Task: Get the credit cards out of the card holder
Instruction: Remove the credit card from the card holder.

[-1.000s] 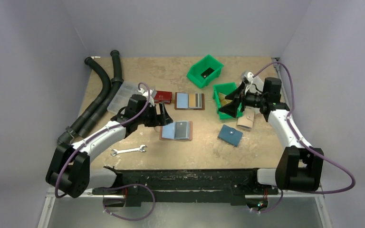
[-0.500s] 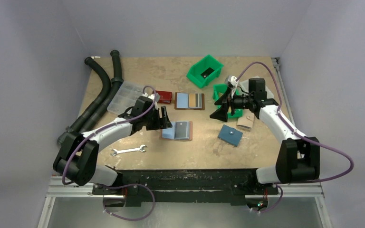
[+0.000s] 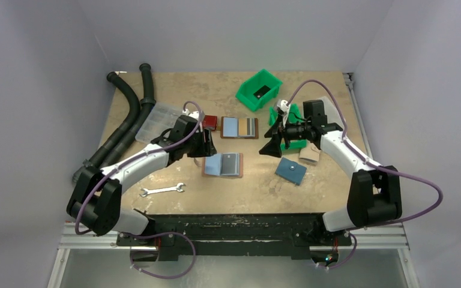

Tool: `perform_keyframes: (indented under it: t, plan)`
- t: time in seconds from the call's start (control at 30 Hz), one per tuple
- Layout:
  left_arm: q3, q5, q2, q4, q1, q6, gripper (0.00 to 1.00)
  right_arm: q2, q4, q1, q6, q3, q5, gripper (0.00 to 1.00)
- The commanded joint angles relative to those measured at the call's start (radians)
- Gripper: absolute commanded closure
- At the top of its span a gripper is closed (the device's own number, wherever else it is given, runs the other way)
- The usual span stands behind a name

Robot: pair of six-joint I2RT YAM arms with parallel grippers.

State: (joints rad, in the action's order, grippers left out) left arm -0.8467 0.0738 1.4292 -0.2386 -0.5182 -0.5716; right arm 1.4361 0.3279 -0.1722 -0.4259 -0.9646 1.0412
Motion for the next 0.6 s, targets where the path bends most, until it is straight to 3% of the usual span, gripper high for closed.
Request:
perform_keyframes:
  t: [0.0,0.1,0.23,0.4,0.57]
  plan:
    - [0.015,0.084,-0.070,0.090,-0.002,-0.030,0.47,0.032,-0.034,-0.066,0.024,-0.032,-0.020,0.01]
    - [0.064,0.193,-0.035,0.216,-0.011,-0.103,0.51,0.066,-0.062,-0.112,0.069,-0.036,-0.036,0.02]
    - [0.089,0.202,0.009,0.295,-0.027,-0.133,0.52,0.104,-0.146,-0.155,0.197,-0.025,-0.064,0.09]
    - [0.101,0.197,0.038,0.343,-0.052,-0.151,0.53,0.177,-0.207,-0.194,0.317,-0.033,-0.062,0.30]
    - [0.081,0.105,0.098,0.311,-0.102,-0.152,0.52,0.254,-0.271,-0.208,0.450,-0.037,-0.100,0.53]
